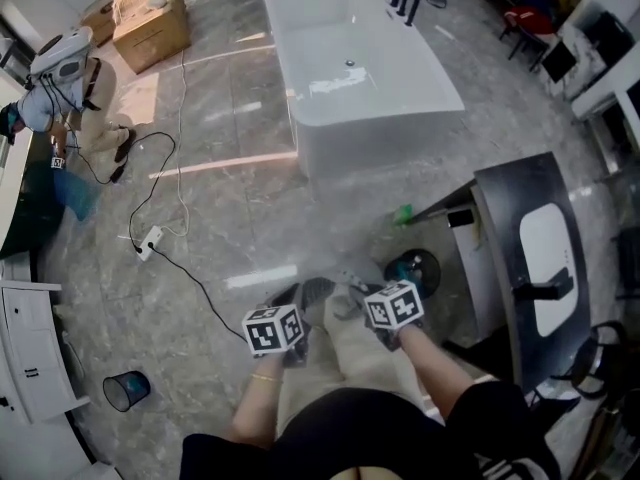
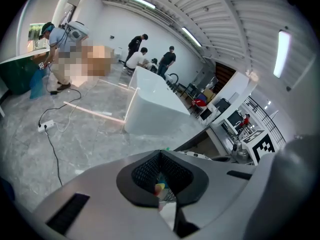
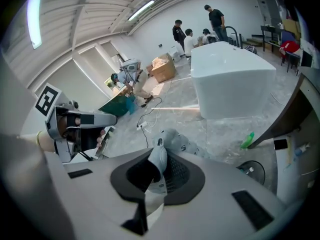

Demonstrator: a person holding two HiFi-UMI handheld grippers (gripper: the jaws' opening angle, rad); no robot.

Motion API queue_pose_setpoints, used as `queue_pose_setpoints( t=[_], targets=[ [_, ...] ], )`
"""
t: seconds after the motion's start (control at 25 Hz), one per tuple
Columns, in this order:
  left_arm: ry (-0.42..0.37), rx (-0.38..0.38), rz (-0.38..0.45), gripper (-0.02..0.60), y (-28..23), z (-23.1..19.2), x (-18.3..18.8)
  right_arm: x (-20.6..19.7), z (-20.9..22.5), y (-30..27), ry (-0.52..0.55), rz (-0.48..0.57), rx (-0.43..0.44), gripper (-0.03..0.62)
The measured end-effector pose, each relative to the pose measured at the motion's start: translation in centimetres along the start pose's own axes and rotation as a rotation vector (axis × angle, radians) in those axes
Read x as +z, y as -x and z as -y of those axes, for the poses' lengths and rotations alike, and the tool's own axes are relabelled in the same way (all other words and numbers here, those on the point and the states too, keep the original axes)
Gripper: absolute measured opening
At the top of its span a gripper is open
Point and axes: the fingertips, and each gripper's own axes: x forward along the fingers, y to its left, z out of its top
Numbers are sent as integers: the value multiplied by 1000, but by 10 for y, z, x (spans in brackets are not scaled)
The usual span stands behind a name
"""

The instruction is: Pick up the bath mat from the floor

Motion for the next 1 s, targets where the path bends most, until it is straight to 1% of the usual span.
queue_pose_setpoints(
  t=[0.12,0.28,0.44,0.56,0.8,1.0],
  targets=[
    [-6,-3,13,0,6,7,-2,-4,-8,11,-17,21,18,29],
    [-19,-16,21,0,16,15,-3,0,-27,28,-10,49,30,29],
    [-54,-34,22,0,23,22,-4,1,-38,36,3,66,38,29],
    [-69,-31,30,0,28,20,-1,4,-43,37,8,84,38,29],
    [-47,-23,57,0,36,12,4,12,-48,39,9,105,32,29],
    [-48,-20,55,0,38,8,6,20,-52,36,1,119,26,29]
  ],
)
